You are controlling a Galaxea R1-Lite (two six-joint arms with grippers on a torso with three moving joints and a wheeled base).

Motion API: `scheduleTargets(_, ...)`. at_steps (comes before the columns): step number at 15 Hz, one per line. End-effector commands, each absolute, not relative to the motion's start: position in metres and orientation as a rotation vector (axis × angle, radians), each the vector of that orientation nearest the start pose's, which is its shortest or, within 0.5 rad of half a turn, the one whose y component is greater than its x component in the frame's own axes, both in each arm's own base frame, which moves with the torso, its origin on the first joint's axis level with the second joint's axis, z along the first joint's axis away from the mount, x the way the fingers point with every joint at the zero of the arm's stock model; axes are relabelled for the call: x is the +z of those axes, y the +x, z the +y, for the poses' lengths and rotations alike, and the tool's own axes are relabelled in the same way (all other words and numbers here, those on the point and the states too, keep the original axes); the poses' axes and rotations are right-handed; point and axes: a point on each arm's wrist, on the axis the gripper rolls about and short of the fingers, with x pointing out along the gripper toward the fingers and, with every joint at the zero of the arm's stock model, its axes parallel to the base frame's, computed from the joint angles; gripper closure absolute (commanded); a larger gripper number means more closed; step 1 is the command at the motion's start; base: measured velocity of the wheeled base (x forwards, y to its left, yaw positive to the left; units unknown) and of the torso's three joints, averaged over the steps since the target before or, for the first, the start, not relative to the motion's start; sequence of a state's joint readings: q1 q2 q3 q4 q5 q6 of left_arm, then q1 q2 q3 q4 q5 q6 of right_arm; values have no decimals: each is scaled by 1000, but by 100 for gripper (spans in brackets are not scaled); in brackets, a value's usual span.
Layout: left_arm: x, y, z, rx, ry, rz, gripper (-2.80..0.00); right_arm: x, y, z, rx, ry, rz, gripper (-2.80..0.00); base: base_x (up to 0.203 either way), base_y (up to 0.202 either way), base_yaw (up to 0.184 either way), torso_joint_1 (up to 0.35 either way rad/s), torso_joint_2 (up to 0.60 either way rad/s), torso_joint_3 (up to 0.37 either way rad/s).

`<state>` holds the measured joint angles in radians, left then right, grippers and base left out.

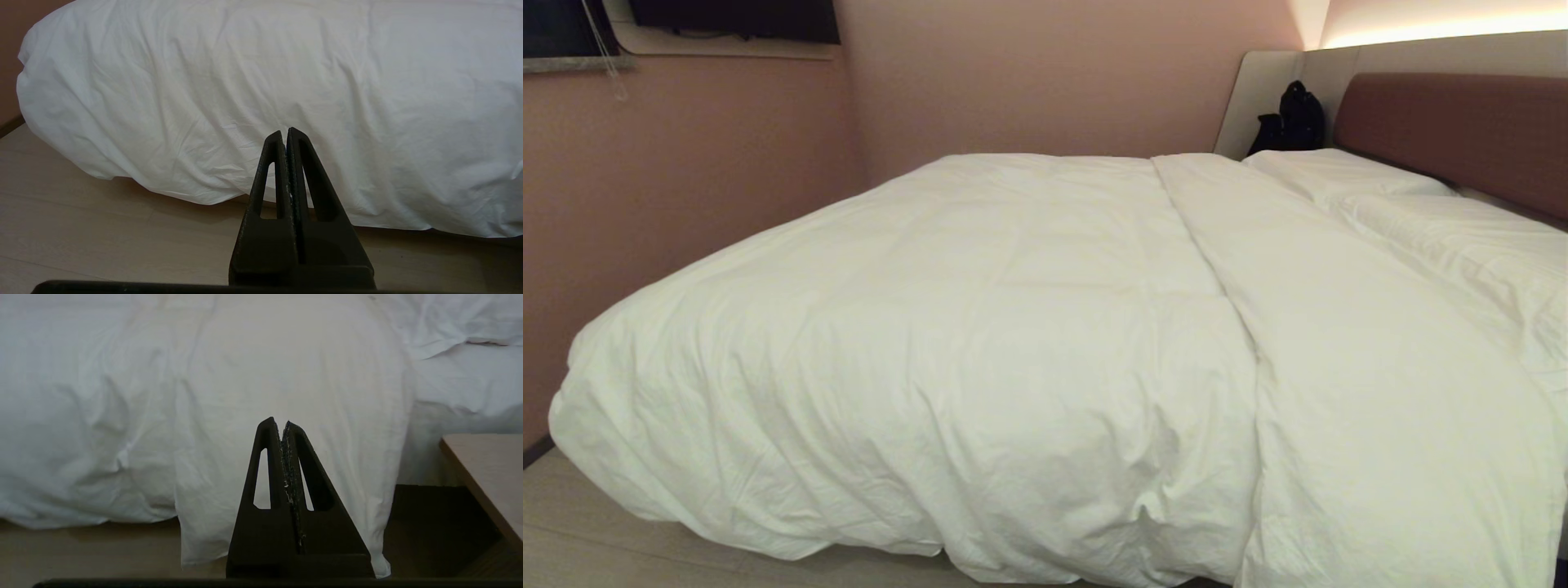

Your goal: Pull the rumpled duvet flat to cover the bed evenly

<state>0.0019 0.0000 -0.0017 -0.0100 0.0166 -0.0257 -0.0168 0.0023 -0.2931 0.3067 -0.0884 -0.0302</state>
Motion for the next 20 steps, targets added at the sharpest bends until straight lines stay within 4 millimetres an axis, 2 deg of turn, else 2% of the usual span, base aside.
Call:
scheduleTargets(1,77,-23,0,20,-26,-13,0,117,-49,0,-35,-79,25,0,0,0,0,0,0,0)
scheduleTargets(6,77,-23,0,20,-26,-13,0,111,-39,0,-52,-151,-53,0,0,0,0,0,0,0)
scheduleTargets(15,77,-23,0,20,-26,-13,0,89,-30,0,-46,-154,28,0,0,0,0,0,0,0)
scheduleTargets(20,77,-23,0,20,-26,-13,0,84,-29,0,-41,-131,44,0,0,0,0,0,0,0)
